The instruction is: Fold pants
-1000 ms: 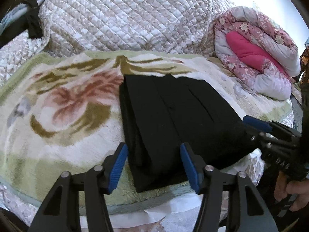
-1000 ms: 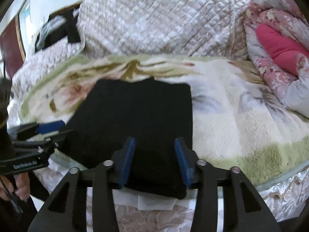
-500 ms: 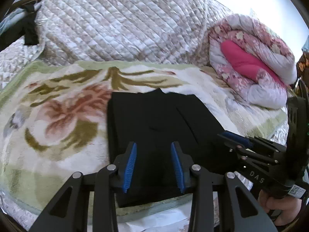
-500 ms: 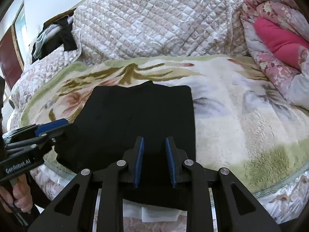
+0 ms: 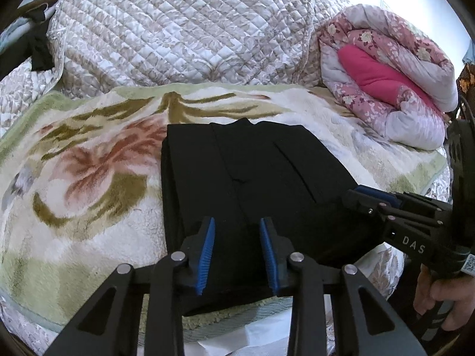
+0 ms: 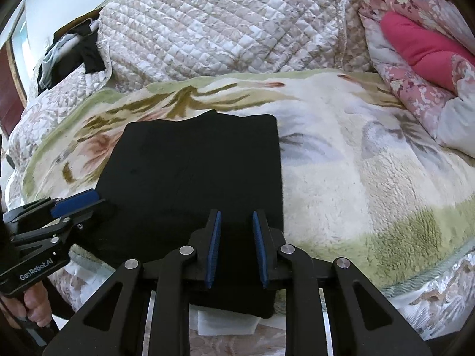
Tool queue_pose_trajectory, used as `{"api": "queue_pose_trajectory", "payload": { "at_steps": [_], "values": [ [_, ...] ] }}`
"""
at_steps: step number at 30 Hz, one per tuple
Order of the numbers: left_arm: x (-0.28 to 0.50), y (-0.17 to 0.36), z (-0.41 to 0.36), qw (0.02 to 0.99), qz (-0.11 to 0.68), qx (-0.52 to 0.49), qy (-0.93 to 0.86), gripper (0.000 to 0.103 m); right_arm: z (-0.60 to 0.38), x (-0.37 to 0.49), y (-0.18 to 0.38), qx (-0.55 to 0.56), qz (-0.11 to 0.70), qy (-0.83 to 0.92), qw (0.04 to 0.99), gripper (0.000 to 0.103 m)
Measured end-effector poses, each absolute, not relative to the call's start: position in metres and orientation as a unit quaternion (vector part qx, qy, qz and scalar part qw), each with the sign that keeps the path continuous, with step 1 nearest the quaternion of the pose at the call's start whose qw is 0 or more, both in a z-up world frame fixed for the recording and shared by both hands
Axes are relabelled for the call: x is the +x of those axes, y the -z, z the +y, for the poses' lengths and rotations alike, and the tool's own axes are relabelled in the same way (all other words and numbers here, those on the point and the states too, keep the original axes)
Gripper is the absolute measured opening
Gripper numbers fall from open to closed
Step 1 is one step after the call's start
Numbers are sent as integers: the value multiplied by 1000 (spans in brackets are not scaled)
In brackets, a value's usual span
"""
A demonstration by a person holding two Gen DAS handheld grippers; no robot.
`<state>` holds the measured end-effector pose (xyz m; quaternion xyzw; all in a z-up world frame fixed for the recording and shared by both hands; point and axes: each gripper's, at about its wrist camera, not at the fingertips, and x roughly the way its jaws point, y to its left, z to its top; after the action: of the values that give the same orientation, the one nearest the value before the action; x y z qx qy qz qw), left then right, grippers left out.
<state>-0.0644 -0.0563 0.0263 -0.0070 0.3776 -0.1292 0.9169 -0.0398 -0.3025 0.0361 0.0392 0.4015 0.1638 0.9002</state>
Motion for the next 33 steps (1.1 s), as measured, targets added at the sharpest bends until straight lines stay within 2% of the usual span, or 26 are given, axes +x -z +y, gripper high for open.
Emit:
{"api": "queue_pose_trajectory", "payload": {
  "at_steps": [5,9,18,21,23,25,33],
  "values": [
    [-66,-27,-55,917,377,-8,128,33,-305,-46,-45,41,379,-167,909,21],
    [-66,-26,-55,917,376,-7,129,33,-299,-39,-34,32,408,-169,897,21],
    [-64,-28,-38,918,383,-14,106,33,-308,-40,-39,50,395,-165,902,23],
    [-59,-27,-23,911,395,-45,107,33,-316,-37,-40,65,399,-161,900,30],
    [-57,-29,-15,910,396,-59,107,33,-324,-33,-40,89,404,-165,895,45],
    [-55,-29,-11,908,397,-72,115,33,-330,-29,-38,114,411,-174,888,53],
    [-32,-12,-6,884,427,-130,141,58,-340,6,-13,220,460,-223,831,54]
  ]
}}
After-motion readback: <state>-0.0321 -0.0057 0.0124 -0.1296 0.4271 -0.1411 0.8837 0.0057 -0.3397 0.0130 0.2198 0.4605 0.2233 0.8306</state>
